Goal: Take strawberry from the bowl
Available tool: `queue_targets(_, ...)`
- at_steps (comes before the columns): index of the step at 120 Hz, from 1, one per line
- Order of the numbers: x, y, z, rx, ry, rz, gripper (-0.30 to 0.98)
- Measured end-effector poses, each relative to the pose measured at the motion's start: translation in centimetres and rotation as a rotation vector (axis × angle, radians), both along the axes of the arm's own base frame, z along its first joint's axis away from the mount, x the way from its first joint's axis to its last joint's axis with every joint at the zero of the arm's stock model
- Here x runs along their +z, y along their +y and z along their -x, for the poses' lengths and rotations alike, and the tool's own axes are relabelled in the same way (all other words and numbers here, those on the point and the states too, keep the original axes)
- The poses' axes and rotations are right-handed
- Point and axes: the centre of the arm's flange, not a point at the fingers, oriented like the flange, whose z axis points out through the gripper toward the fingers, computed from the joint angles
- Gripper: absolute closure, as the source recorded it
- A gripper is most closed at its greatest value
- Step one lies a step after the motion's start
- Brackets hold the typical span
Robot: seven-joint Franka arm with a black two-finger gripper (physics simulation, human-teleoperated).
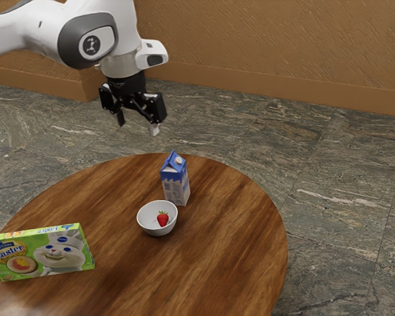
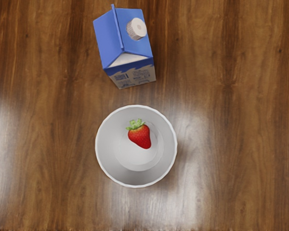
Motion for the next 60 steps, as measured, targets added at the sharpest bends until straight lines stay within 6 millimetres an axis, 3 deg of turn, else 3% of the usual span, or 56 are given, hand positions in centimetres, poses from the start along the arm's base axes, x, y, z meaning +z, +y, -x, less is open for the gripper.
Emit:
queue_targets(31,-1.9,1.4,-0.8,0.035,0.028,-0.013,0.0)
queue_targets(60,-6.3,0.9,-0.9,0.031,0.08,-0.024,0.0)
